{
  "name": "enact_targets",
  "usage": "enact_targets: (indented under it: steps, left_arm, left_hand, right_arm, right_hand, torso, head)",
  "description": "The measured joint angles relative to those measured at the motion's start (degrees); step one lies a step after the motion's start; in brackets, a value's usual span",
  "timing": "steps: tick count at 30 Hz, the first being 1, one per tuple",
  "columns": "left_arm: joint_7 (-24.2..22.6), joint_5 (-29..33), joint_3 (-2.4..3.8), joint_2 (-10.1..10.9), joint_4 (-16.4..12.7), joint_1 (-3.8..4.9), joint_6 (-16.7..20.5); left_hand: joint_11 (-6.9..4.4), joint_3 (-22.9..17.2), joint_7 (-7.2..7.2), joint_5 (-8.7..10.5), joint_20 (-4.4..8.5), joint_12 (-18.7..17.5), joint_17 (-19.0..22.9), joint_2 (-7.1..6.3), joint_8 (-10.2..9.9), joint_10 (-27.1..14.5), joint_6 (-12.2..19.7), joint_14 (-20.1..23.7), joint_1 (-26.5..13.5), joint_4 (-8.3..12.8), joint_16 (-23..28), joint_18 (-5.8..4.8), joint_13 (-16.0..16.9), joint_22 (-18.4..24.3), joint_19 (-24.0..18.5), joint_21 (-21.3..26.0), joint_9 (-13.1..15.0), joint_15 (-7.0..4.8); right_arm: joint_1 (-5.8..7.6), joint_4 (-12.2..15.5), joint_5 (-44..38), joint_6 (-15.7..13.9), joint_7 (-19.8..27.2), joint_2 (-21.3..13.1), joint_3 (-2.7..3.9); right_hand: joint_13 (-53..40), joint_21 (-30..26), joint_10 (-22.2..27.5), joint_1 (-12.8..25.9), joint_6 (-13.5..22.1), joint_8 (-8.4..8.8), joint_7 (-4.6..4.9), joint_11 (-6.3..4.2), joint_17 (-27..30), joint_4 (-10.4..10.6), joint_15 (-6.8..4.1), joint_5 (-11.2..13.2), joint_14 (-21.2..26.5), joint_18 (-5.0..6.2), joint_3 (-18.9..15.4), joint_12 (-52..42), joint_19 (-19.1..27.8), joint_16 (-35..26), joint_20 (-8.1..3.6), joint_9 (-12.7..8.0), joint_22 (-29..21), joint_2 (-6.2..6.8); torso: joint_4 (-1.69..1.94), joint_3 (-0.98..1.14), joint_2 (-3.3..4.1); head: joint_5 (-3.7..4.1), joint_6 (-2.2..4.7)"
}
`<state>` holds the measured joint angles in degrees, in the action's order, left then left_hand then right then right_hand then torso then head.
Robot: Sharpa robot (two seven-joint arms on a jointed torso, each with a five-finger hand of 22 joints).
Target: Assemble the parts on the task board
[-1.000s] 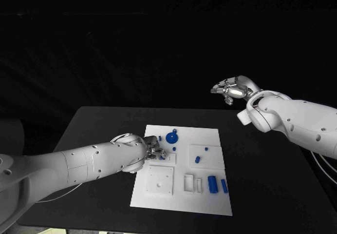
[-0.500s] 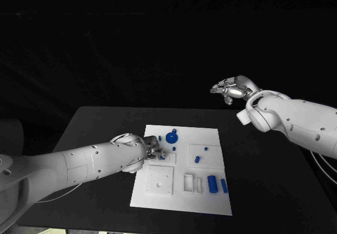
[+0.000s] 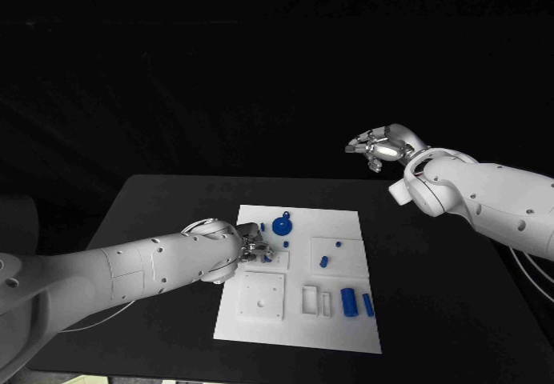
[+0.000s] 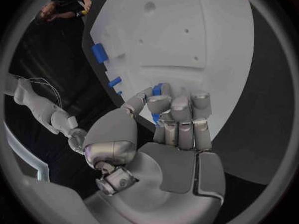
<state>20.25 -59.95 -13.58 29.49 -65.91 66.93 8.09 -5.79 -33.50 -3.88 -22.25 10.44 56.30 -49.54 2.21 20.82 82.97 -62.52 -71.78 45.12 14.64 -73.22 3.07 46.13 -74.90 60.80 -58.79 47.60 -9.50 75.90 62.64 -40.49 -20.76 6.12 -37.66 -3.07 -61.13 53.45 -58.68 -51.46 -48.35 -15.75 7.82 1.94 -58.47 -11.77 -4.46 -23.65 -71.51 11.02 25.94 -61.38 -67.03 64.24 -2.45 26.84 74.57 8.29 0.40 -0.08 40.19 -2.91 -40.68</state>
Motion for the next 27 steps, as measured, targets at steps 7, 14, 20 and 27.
enact_targets:
  steps: [7,14,20,27]
  left_arm:
    - [0.0,0.0,0.02,-0.3,0.3,0.02,-0.2]
    - [0.0,0.0,0.06,-0.7,0.7,0.05,-0.4]
    - [-0.1,0.1,0.05,-0.9,0.8,0.01,-0.7]
    - [-0.2,0.1,0.08,-0.9,1.0,0.04,-1.2]
  left_hand:
    - [0.00,0.1,0.11,0.63,0.00,0.3,0.1,0.00,0.3,0.0,-0.1,-0.1,0.0,-0.1,-0.2,-0.01,-0.2,0.0,0.0,-0.2,0.1,0.08]
    - [0.00,-0.3,0.21,4.12,0.00,0.7,0.3,0.00,0.3,0.0,-0.4,-0.1,0.0,-0.5,-0.4,-0.01,-0.6,0.0,0.0,-0.2,0.4,0.08]
    - [0.00,-0.4,0.84,5.12,0.00,0.7,0.4,-0.38,0.3,0.0,-1.2,-0.9,-0.4,-0.6,-0.4,0.03,-0.8,0.0,0.0,-0.4,0.6,-0.53]
    - [0.00,-0.6,0.83,4.33,-0.21,0.9,0.6,-0.39,0.5,0.0,-1.3,-0.9,-0.4,-0.6,-0.7,0.89,-1.0,0.0,-0.2,-0.4,0.7,-0.53]
  right_arm:
    - [0.00,0.0,0.0,0.0,0.0,0.0,0.00]
    - [0.00,0.0,0.0,0.1,0.0,0.1,0.00]
    - [0.00,0.0,0.0,0.1,0.0,0.1,0.00]
    - [0.00,0.0,0.0,0.2,0.0,0.2,0.00]
  right_hand:
    - [0.0,0.0,0.0,0.0,0.0,0.00,-0.01,0.00,0.0,0.0,0.00,-0.2,0.0,0.00,0.0,0.0,0.0,0.0,0.00,0.0,0.0,0.00]
    - [0.0,0.0,0.0,0.0,0.0,0.00,-0.04,0.00,0.0,0.0,0.00,-0.3,0.0,0.00,0.0,0.0,0.0,0.0,0.00,0.0,0.0,0.00]
    - [0.1,0.0,0.0,0.0,-0.1,0.00,-0.05,0.00,0.0,0.0,0.00,-0.5,0.0,0.00,0.0,0.0,0.0,0.0,0.01,0.0,0.0,0.00]
    - [0.1,0.0,0.0,0.0,-0.1,0.00,-0.06,0.00,0.0,0.0,0.00,-0.5,0.0,0.00,0.0,0.0,0.0,0.0,0.01,0.0,0.0,0.00]
  torso:
    - [-0.01,0.03,0.00]
    - [-0.03,0.03,0.00]
    - [-0.03,0.02,0.01]
    - [0.00,0.00,0.01]
  head:
    - [0.06,-0.01]
    - [0.14,-0.01]
    - [0.31,-0.09]
    - [0.41,-0.25]
